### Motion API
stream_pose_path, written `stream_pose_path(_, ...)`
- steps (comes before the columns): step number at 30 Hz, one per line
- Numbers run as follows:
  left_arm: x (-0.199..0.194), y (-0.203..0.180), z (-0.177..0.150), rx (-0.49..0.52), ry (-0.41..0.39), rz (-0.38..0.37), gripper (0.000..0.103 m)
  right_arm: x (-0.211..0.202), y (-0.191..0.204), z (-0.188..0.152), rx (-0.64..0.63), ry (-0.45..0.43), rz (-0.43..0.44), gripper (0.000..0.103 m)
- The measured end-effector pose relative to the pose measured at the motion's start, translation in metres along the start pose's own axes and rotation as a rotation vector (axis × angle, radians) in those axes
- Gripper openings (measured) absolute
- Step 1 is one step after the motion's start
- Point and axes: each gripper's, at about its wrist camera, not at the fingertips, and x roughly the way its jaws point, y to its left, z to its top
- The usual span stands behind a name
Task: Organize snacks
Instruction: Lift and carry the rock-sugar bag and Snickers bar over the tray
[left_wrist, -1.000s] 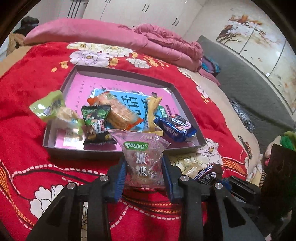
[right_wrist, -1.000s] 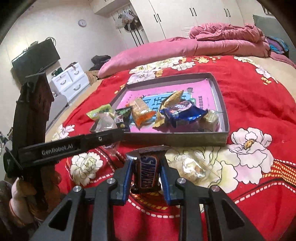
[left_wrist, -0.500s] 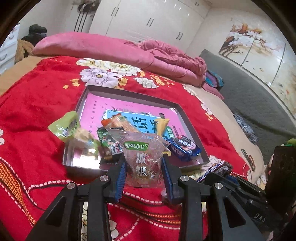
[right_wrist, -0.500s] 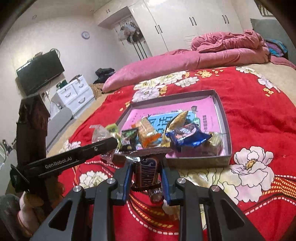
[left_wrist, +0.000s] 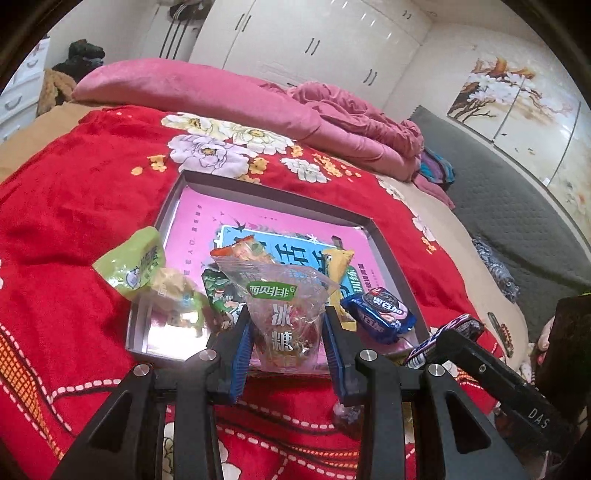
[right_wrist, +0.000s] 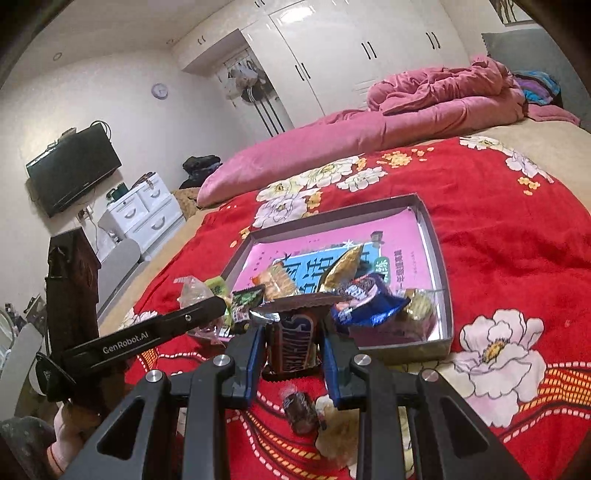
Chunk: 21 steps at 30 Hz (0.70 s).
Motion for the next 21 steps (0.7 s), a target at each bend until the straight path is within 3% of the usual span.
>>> stream_pose_path(21,0.031,-0.01,0.003,0.054,0.045,0.01,0.037,0.033,0.0,0.016,0.006,-0.009,-0.017,0.029)
